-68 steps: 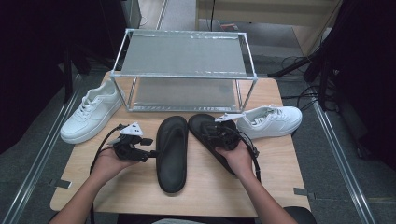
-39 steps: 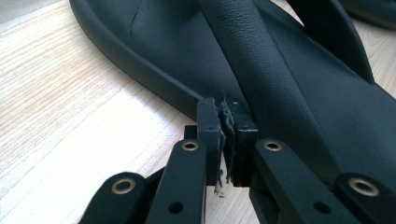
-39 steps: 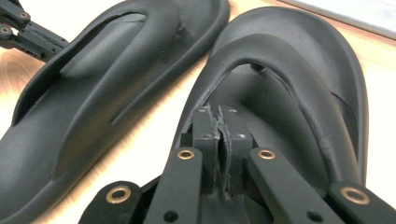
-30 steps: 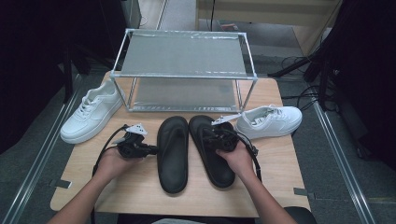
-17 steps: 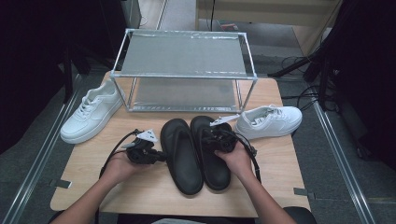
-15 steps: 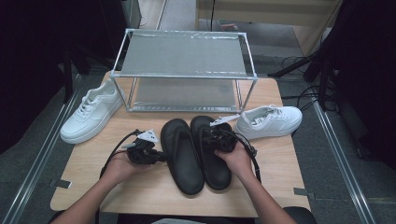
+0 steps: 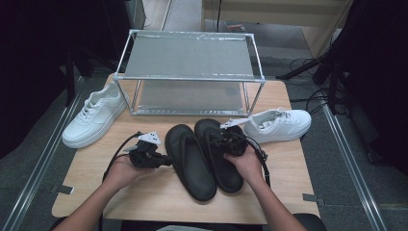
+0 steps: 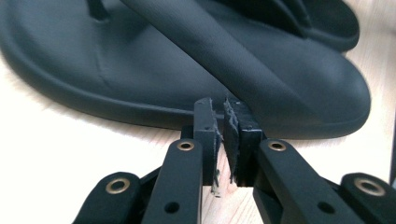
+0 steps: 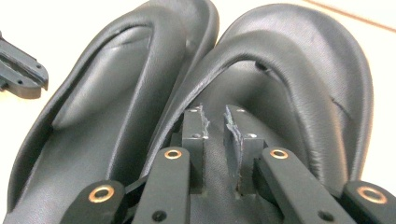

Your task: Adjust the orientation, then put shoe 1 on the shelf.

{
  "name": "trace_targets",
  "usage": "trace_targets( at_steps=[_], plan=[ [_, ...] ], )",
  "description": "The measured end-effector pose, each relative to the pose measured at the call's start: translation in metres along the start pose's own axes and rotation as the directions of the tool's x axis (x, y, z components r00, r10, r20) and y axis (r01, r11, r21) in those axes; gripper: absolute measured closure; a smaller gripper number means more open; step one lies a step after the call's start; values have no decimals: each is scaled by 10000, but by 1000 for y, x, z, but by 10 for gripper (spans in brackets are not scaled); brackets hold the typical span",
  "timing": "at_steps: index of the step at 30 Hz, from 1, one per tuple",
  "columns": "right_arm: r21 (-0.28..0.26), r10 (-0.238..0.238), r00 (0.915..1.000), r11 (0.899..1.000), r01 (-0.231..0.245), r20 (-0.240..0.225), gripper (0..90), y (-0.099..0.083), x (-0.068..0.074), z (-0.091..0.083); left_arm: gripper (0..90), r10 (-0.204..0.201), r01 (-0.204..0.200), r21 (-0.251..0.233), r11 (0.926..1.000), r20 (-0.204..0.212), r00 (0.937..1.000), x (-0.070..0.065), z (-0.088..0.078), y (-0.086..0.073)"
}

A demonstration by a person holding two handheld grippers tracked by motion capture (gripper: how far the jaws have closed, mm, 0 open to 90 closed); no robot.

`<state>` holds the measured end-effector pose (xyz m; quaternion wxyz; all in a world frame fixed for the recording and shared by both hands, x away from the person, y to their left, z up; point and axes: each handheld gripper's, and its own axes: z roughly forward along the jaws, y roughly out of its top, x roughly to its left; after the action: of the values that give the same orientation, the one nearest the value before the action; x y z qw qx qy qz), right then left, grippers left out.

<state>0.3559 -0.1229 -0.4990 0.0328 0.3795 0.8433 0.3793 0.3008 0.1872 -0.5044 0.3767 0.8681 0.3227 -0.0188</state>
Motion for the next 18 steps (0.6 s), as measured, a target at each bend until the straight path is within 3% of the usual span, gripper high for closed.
trace_targets(
  at_steps=[4,8,18],
  plan=[
    [-470,-21,10000,9989,18,-64,726,0,2,-8,797,-48,43,-216,9998,-219,9997,2,-11,-2],
    [-827,-158,9998,9965,147,-131,604,-2,4,-15,787,-207,204,-258,9995,-104,9997,5,-16,-3],
    [-1224,-435,9984,9917,387,-365,557,-5,13,-22,680,-207,204,-198,9996,-144,9997,6,-19,-4]
  ],
)
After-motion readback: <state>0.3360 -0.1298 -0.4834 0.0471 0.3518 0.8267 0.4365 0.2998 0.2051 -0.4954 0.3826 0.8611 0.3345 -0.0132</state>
